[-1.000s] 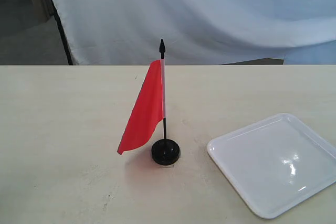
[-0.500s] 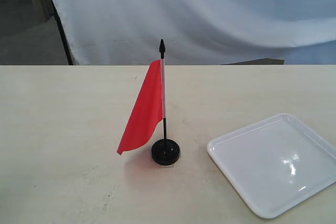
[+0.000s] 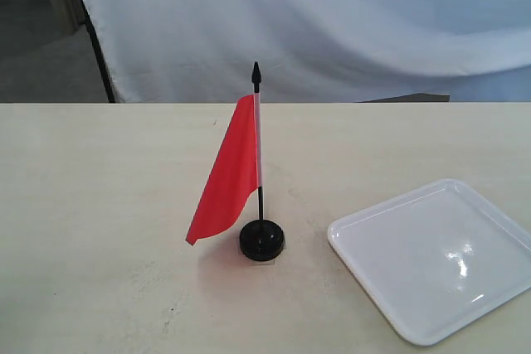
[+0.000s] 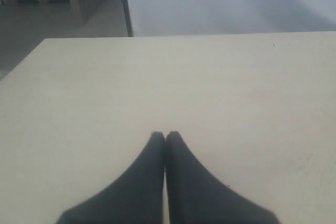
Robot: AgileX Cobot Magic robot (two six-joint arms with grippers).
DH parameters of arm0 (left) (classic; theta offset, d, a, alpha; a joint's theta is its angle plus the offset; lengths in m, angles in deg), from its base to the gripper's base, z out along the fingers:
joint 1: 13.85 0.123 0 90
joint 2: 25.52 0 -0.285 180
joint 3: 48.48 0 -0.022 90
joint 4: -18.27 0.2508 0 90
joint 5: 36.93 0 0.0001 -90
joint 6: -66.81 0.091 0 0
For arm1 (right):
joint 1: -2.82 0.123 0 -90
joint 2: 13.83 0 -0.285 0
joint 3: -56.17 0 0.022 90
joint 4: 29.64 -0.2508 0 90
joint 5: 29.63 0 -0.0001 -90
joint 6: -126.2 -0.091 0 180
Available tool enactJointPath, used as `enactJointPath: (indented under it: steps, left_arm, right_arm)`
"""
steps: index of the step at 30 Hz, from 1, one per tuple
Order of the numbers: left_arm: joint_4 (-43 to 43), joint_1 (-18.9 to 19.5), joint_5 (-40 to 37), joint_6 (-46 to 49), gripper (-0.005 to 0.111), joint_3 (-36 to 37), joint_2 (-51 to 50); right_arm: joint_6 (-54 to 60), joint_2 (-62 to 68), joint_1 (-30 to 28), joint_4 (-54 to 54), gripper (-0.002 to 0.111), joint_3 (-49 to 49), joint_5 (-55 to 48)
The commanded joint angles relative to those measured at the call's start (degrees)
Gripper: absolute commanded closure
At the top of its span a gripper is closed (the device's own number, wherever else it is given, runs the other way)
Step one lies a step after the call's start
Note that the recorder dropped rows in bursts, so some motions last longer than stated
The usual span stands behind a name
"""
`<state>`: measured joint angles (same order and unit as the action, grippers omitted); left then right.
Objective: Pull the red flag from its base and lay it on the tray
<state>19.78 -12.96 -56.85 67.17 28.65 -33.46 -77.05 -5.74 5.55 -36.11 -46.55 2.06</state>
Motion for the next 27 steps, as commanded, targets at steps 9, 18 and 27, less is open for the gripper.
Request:
enactJointPath:
  steps: [9,18,27]
  left_arm:
    - [0.25,-0.23,0.26,-0.36,0.107,0.09,0.16]
    - [0.25,-0.23,0.26,-0.36,0.107,0.09,0.16]
    - [0.25,-0.23,0.26,-0.36,0.107,0.09,0.16]
  right_arm:
    - [-3.65,26.64,0.22,20.03,0.109,-2.51,8.55]
    - [1.03,64.11,0.22,40.02,0.109,-6.65,28.16]
    - [-0.09,101.2,1.58,63.41,0.109,-23.93,38.27]
